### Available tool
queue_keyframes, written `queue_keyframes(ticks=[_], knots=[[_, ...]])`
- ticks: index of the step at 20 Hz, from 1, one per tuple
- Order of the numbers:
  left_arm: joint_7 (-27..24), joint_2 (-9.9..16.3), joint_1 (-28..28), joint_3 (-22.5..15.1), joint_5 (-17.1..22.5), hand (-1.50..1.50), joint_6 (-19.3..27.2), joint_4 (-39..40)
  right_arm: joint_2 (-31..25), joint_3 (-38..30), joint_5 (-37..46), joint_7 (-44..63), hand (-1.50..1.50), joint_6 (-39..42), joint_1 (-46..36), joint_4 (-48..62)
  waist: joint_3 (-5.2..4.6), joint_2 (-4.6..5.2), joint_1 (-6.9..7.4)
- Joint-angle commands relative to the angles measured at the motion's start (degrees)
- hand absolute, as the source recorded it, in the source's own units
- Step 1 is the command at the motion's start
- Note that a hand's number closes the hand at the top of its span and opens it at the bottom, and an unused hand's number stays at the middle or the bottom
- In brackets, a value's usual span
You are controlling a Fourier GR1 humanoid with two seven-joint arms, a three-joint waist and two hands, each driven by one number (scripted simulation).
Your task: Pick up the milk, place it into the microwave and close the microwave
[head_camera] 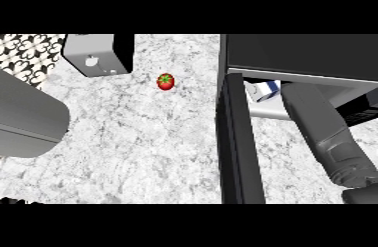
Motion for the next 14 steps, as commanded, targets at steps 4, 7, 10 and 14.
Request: queue_keyframes(ticks=[4, 7, 10, 14], knots=[[-2.5, -2.1, -1.8, -5.8, -4.1, -1.50, -2.5, 3.0, -3.7, -3.7, -3.4, -4.6, -1.50, 10.4, 0.2, 2.4, -0.54, -1.67, -2.43], [-0.7, -1.1, -0.4, -9.1, -5.8, -1.50, -4.2, 1.5, -4.8, -5.6, -6.0, -6.8, -1.50, 19.8, 1.9, 2.4, -0.50, -2.26, -3.72], [0.1, -1.0, -2.1, -12.5, -7.9, -1.50, -5.5, 4.2, -3.4, -6.2, -7.0, -8.8, -1.50, 26.0, 2.8, 2.9, -0.54, -2.31, -4.23], [-0.2, -0.5, -6.3, -14.3, -12.0, -1.50, -6.7, 8.8, -3.0, -8.9, -10.5, -9.2, -1.50, 33.7, 5.0, 2.7, -0.65, -2.99, -5.92]])
